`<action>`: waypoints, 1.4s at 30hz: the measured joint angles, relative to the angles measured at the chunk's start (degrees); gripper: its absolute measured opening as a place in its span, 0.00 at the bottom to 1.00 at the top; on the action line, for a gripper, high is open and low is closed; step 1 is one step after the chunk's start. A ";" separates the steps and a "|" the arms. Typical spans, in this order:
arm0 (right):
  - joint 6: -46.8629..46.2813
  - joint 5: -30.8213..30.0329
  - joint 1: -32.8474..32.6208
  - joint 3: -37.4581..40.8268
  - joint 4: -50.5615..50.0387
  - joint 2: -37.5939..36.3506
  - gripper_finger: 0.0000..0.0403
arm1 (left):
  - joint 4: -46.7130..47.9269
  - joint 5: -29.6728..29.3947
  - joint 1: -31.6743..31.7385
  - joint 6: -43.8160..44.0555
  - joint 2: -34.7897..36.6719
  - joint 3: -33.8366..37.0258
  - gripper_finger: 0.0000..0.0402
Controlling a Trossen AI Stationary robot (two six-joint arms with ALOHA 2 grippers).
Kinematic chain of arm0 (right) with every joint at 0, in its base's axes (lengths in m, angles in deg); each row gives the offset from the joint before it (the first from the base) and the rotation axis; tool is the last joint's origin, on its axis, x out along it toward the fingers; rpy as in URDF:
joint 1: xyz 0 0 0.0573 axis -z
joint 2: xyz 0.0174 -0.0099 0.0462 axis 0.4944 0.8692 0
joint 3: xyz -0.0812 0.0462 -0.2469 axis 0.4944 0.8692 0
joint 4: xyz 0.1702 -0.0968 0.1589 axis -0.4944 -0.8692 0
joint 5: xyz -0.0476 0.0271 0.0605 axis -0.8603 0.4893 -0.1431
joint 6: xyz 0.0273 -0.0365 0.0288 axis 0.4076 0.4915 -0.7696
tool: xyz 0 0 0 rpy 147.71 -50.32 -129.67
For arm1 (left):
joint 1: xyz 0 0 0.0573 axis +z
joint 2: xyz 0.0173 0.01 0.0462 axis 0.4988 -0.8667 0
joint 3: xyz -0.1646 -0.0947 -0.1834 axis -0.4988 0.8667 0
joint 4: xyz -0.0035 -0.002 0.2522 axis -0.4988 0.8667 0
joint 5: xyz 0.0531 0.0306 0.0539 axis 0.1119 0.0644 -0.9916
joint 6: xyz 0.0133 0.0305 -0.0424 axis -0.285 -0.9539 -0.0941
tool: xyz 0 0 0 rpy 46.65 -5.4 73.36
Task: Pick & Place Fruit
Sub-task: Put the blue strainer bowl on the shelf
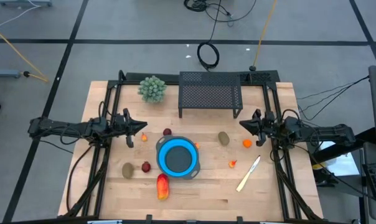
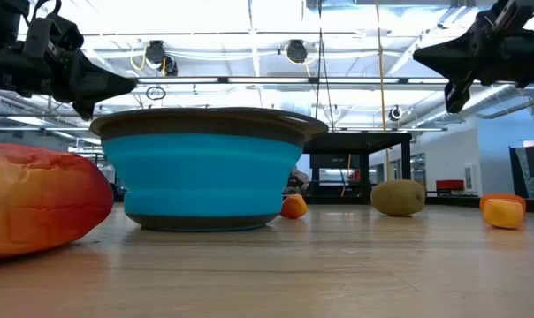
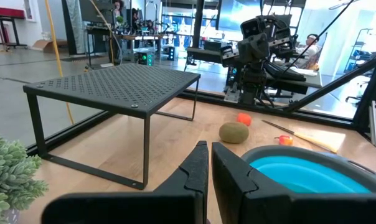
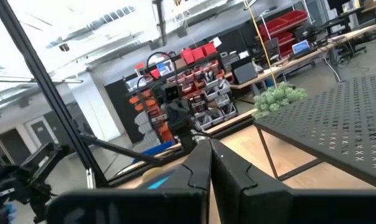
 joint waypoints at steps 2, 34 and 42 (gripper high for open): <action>0.59 0.26 0.00 -1.31 0.59 2.94 0.00 | 0.00 -0.02 0.01 0.00 0.01 0.02 0.05; 16.92 20.94 0.01 -41.98 -26.11 54.04 0.00 | -0.04 -0.07 0.00 0.02 0.01 0.00 0.05; 17.13 20.92 0.00 -49.23 -34.79 60.63 0.00 | -0.19 -0.07 0.01 0.02 0.00 0.01 0.05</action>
